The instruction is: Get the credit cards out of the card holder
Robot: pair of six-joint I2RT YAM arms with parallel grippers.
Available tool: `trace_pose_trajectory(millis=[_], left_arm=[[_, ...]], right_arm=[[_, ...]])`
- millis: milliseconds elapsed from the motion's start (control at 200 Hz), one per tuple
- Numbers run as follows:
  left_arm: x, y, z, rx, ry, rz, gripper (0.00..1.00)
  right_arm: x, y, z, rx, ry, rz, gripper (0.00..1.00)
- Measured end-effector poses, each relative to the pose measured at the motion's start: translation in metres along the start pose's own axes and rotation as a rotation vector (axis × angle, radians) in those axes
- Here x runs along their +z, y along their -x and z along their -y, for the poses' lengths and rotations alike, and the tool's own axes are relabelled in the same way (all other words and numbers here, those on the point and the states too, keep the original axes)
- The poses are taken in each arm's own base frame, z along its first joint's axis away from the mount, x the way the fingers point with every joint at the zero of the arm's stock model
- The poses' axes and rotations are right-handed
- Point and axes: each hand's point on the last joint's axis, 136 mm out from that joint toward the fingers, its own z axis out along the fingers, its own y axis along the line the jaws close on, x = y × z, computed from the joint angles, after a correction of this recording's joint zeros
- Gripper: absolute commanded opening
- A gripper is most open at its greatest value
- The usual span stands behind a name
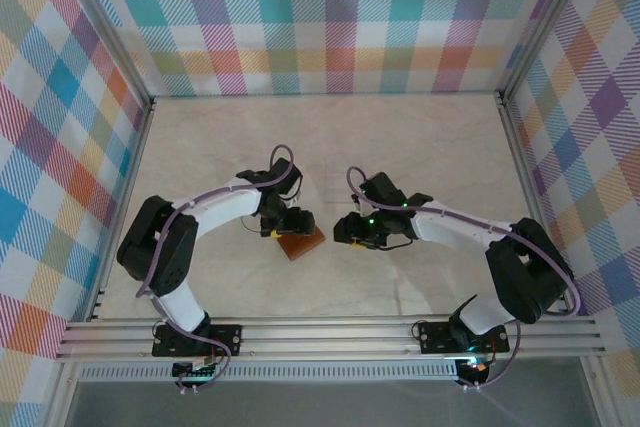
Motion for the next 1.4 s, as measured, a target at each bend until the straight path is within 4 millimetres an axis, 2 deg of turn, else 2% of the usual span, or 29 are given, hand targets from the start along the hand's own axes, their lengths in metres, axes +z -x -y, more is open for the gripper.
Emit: trace_pose_trajectory(millis=[245,495,650,890,1120,1270,1400], left_arm=[[0.009,-0.005,0.010,-0.013,-0.082,-0.030,0.71],[0.016,-0.027,0.020,-0.077,-0.144,-0.029,0.66],[0.018,-0.033,0.027,-0.098,-0.153,-0.015,0.65],[0.008,-0.031,0.023,-0.114,-0.107,0.021,0.64],[-0.009,-0.012,0.025,-0.096,-0.059,0.078,0.59],[-0.002,-0.006,0.023,-0.098,-0.043,0.077,0.57],[0.010,-0.010,0.020,-0.104,-0.029,0.040,0.52]], right_arm=[[0.021,-0.006,-0.007,0.042,0.051,-0.049,0.51],[0.032,-0.008,0.001,0.065,0.035,-0.076,0.51],[0.041,-0.007,0.006,0.073,0.028,-0.084,0.49],[0.044,0.001,0.000,0.061,0.043,-0.069,0.49],[0.048,0.016,-0.012,0.043,0.079,-0.056,0.48],[0.054,0.024,-0.008,0.047,0.073,-0.058,0.46],[0.060,0.027,-0.006,0.053,0.074,-0.067,0.43]])
